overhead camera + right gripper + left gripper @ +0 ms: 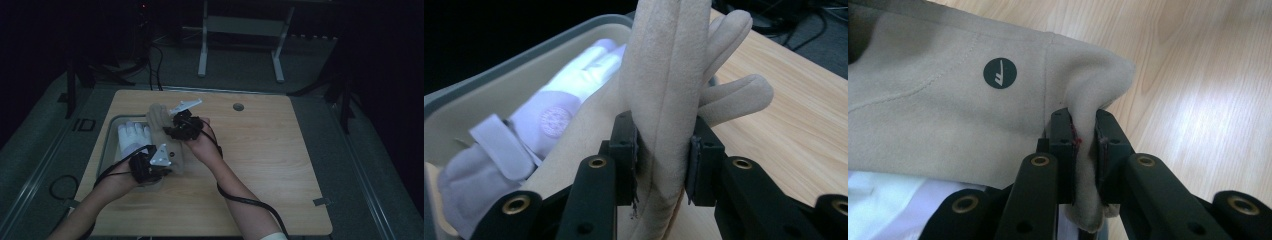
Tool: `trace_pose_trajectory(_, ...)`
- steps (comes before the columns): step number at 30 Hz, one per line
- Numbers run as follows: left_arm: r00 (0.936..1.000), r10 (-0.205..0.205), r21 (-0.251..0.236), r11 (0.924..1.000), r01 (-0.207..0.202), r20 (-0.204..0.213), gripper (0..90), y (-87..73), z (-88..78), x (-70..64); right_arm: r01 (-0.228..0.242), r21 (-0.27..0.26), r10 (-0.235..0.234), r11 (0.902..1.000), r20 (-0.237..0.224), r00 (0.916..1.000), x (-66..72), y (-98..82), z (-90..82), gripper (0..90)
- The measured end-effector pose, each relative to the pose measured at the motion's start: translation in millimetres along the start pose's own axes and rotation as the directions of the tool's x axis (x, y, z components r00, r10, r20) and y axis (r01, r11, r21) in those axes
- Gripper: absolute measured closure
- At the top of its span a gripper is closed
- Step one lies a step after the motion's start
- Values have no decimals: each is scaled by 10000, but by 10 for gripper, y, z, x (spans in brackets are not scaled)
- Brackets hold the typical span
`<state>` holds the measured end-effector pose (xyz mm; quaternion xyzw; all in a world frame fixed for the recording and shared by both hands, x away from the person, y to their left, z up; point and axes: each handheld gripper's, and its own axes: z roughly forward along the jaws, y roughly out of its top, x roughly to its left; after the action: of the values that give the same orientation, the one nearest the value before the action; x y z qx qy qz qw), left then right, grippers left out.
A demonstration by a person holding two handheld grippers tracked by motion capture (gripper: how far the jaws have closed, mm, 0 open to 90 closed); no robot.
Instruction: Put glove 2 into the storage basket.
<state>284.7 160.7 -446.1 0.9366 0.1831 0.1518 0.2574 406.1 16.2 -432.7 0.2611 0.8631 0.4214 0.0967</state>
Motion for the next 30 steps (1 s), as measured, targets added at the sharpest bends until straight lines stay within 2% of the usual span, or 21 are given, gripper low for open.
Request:
trace_pose_trajectory(4, 9995, -323, 38, 9995, 323, -34, 818, -176, -99, 38, 188, 1, -188, 9998, -198, 9996, 132, 103, 141, 703)
trace_pose_trajectory(6, 9993, -370, 122, 9992, 371, -64, 817, -216, -121, 50, 256, 10, -255, 9997, -326, 9991, 164, 130, 182, 703)
trace_pose_trajectory(7, 9988, -459, 288, 9985, 464, -159, 817, -291, -159, 68, 314, 19, -313, 9995, -386, 9988, 200, 157, 226, 703)
trace_pose_trajectory(8, 9983, -541, 331, 9980, 547, -198, 817, -328, -180, 77, 524, 99, -518, 9986, -488, 9975, 311, 239, 354, 703)
trace_pose_trajectory(9, 9980, -585, 369, 9976, 594, -245, 817, -354, -198, 84, 524, 99, -518, 9986, -488, 9975, 311, 239, 354, 703)
trace_pose_trajectory(10, 9973, -681, 407, 9968, 693, -286, 817, -397, -226, 97, 610, 183, -598, 9980, -566, 9966, 364, 293, 445, 703)
trace_pose_trajectory(11, 9969, -727, 441, 9963, 740, -316, 817, -421, -243, 105, 610, 183, -598, 9980, -566, 9966, 364, 293, 445, 703)
trace_pose_trajectory(12, 9959, -804, 504, 9953, 825, -424, 817, -461, -269, 116, 600, 193, -585, 9980, -686, 9959, 406, 339, 533, 703)
trace_pose_trajectory(14, 9945, -902, 605, 9938, 934, -534, 817, -520, -306, 139, 579, 226, -561, 9981, -734, 9957, 420, 355, 568, 703)
trace_pose_trajectory(17, 9928, -1041, 751, 9913, 1084, -596, 817, -598, -343, 180, 537, 243, -513, 9983, -904, 9946, 470, 398, 716, 702)
trace_pose_trajectory(18, 9928, -1041, 751, 9913, 1084, -596, 817, -598, -343, 180, 537, 243, -513, 9983, -904, 9946, 470, 398, 716, 702)
trace_pose_trajectory(19, 9901, -1289, 707, 9886, 1328, -560, 817, -670, -333, 209, 508, 245, -484, 9984, -912, 9947, 476, 400, 750, 702)
trace_pose_trajectory(20, 9891, -1366, 701, 9876, 1403, -550, 817, -691, -310, 211, 275, 413, -232, 9988, -1009, 9946, 464, 377, 859, 701)
trace_pose_trajectory(24, 9885, -1434, 846, 9855, 1472, -489, 817, -728, -205, 206, 157, 910, -68, 9957, -971, 9953, 403, 269, 998, 698)
trace_pose_trajectory(28, 9841, -1758, 732, 9814, 1773, -273, 816, -748, -120, 250, -156, 1122, 277, 9936, -1067, 9939, 327, 216, 1066, 680)
trace_pose_trajectory(30, 9833, -1808, 762, 9803, 1820, -216, 815, -754, -96, 263, -85, 1180, 197, 9930, -944, 9953, 307, 199, 1087, 653)
